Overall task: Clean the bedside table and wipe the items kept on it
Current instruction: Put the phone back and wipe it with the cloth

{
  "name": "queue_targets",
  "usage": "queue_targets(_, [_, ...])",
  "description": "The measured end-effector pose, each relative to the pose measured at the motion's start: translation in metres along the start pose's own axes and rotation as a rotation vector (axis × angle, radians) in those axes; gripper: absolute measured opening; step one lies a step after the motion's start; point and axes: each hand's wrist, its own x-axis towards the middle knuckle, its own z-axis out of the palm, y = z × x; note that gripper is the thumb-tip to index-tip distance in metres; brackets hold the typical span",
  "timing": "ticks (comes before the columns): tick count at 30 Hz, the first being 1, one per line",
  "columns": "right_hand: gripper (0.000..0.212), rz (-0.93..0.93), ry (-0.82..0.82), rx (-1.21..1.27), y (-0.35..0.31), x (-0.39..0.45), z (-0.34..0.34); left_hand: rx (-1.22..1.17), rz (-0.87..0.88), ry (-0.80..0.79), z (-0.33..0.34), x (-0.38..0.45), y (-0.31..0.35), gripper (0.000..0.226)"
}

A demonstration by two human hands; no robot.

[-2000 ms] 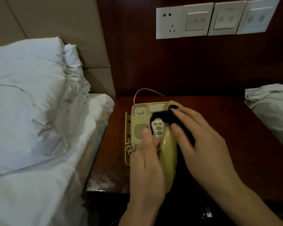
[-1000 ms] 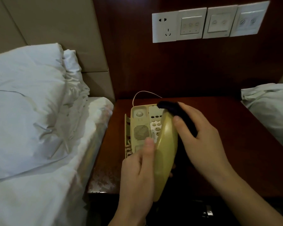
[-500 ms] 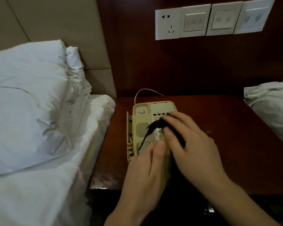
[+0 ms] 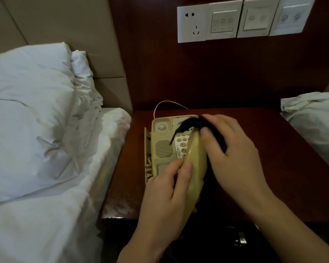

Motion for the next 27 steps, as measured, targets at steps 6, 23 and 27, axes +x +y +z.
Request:
queue_targets(6, [0.041, 0.300, -0.178, 0.588, -0.001, -0.018, 0.010, -0.161, -0.253, -0.038, 0.000, 0.004, 0.002, 0.033])
queue_targets(23, [0.062, 0.183, -0.216, 0.707, -0.006, -0.023, 0.026, -0.488, -0.541, -0.059, -0.010, 0.010, 0.015, 0.060])
queue_targets(27, [0.027, 0.215, -0.117, 0.790, -0.005, -0.002, 0.012, -0.498, -0.556, -0.126, -0.011, 0.010, 0.013, 0.060])
